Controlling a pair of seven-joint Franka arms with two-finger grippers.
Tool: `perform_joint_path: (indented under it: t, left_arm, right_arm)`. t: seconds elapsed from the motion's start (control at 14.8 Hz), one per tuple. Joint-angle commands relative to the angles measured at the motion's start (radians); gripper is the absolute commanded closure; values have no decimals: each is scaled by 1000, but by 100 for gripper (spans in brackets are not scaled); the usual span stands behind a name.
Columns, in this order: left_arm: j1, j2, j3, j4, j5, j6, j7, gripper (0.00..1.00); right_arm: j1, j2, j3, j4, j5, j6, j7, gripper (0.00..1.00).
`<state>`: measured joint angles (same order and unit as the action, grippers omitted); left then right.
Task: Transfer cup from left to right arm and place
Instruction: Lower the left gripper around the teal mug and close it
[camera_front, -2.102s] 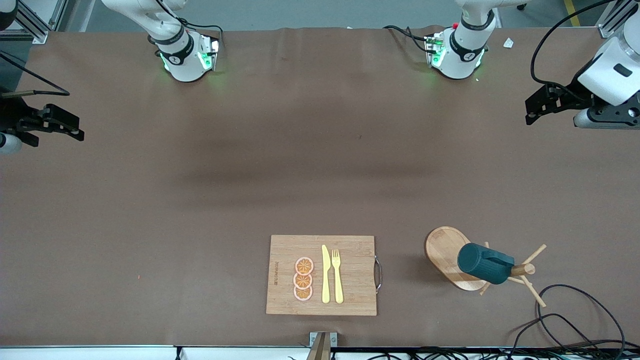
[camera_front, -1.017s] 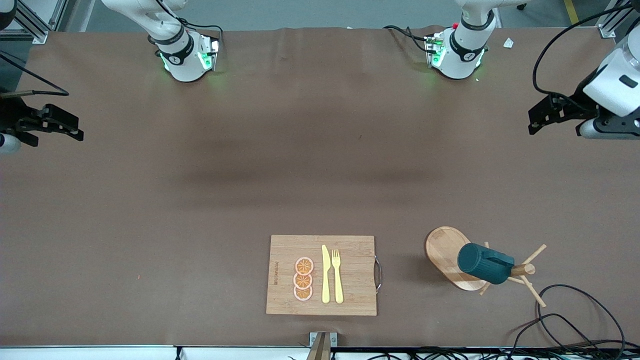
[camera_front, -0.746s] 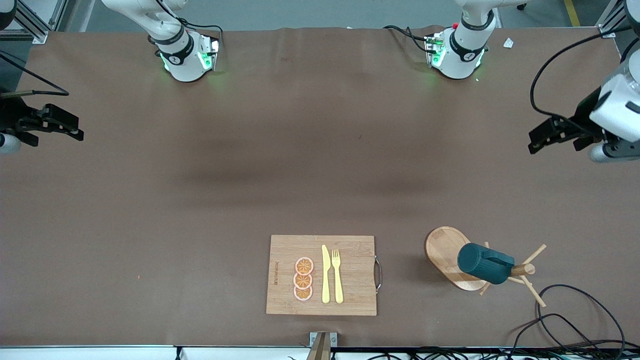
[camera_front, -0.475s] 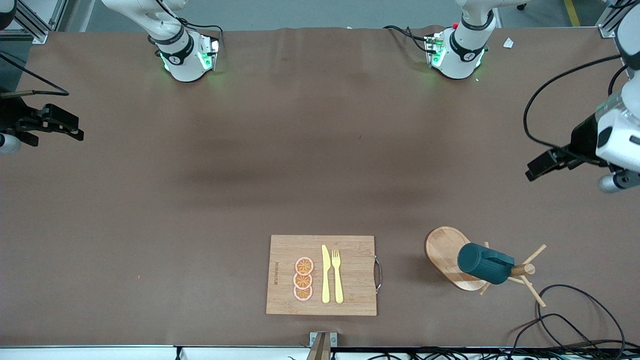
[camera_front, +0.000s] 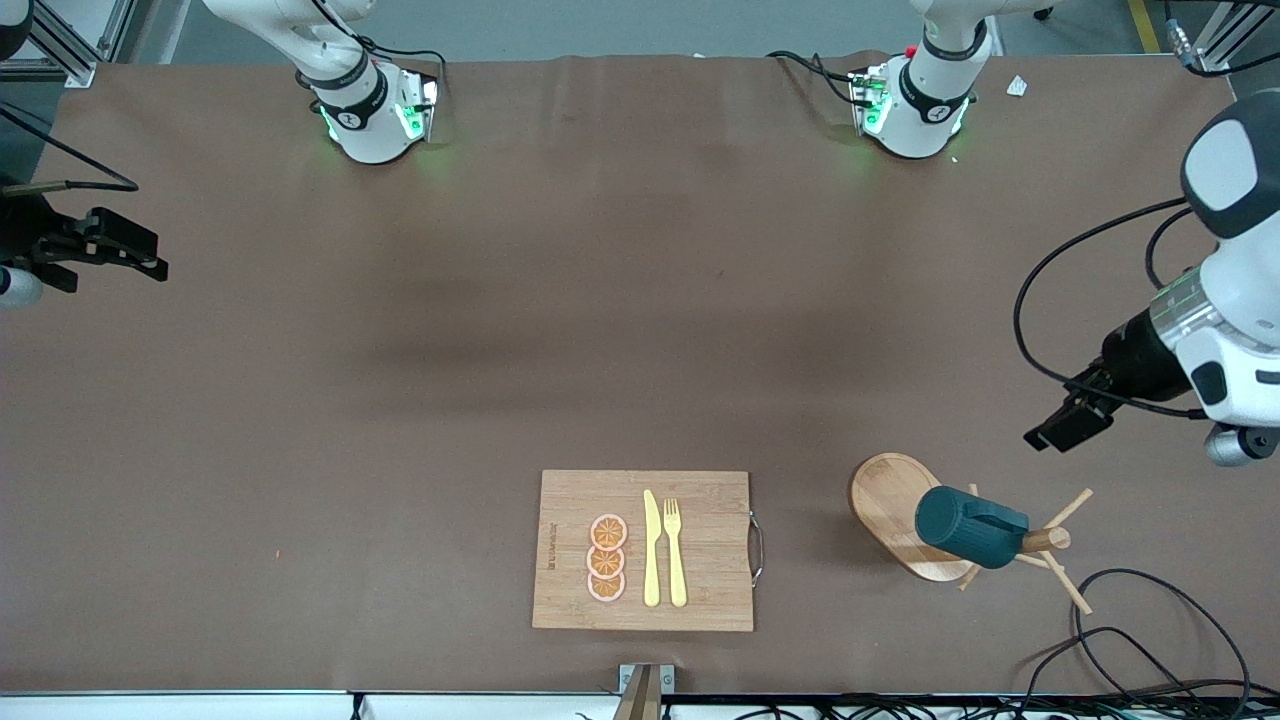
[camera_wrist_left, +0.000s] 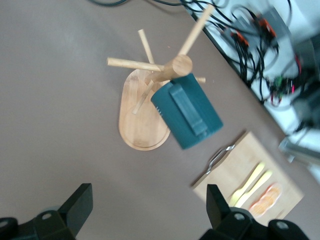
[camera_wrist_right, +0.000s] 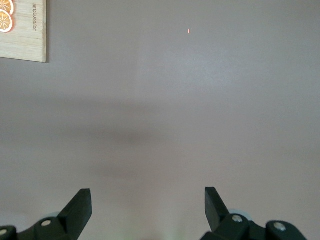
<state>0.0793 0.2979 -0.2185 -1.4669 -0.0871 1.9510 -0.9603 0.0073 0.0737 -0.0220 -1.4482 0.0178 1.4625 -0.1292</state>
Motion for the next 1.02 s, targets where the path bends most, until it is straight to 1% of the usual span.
perform_joint_path:
  t: [0.0, 0.2, 0.34, 0.54, 0.95]
  left_arm:
    - [-6, 38, -2, 25, -10, 40, -129, 0]
    - [3, 78, -1, 31, -19, 57, -153, 0]
    - [13, 104, -1, 33, -36, 106, -207, 0]
    - [13, 145, -1, 33, -85, 176, -238, 0]
    - [23, 216, -1, 33, -149, 258, -239, 0]
  right_arm:
    - [-16, -6, 8, -1, 16, -5, 0, 0]
    - [-16, -5, 7, -1, 14, -5, 0, 0]
    - [-16, -5, 7, -1, 16, -5, -1, 0]
    - [-16, -5, 7, -1, 16, -2, -1, 0]
    - [-18, -3, 7, -1, 16, 1, -1, 0]
